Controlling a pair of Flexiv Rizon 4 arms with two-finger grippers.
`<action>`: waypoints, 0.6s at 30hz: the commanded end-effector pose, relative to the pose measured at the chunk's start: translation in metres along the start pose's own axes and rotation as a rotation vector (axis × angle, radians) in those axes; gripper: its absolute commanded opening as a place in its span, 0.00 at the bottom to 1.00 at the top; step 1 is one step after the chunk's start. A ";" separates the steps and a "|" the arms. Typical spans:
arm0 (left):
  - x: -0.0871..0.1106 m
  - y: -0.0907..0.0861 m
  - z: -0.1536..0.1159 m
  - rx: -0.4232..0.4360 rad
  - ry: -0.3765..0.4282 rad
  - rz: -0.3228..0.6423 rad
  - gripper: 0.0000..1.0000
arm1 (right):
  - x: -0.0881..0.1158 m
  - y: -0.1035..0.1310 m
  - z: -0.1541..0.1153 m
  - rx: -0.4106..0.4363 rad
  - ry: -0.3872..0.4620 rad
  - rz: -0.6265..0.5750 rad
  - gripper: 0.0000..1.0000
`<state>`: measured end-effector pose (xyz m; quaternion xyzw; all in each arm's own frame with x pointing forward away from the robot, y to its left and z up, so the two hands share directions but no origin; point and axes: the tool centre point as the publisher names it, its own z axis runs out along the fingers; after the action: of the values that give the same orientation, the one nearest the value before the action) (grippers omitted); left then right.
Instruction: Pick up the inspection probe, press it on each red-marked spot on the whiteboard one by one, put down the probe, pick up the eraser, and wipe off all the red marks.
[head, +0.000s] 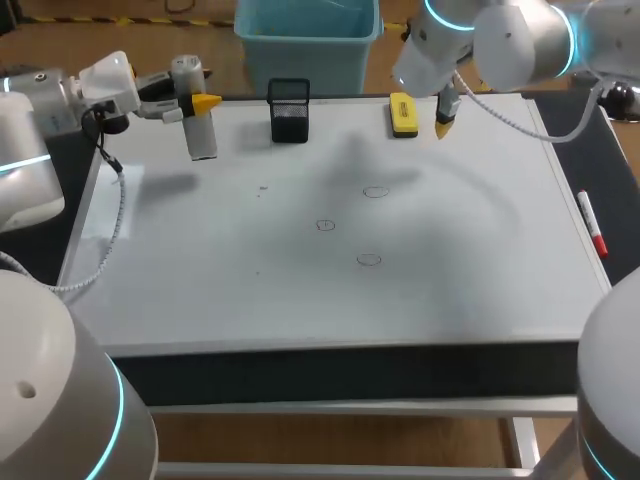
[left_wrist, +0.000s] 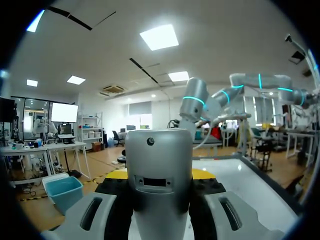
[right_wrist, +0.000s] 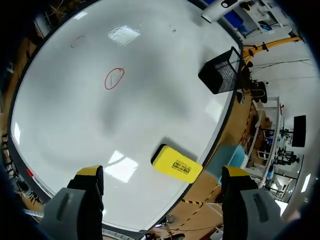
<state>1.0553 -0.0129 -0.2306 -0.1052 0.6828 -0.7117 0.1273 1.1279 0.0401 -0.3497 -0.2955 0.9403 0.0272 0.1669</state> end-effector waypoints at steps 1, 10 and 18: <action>0.000 0.000 0.000 0.001 0.000 0.001 0.00 | -0.003 -0.005 -0.002 -0.017 0.022 -0.129 1.00; 0.000 0.000 0.000 0.001 0.000 0.001 0.00 | -0.009 -0.024 0.008 -0.108 0.051 -0.375 1.00; 0.000 0.000 0.000 0.001 0.000 0.001 0.00 | -0.014 -0.026 0.024 -0.163 0.067 -0.569 1.00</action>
<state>1.0553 -0.0130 -0.2307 -0.1052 0.6827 -0.7118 0.1273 1.1518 0.0277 -0.3605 -0.5393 0.8316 0.0365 0.1273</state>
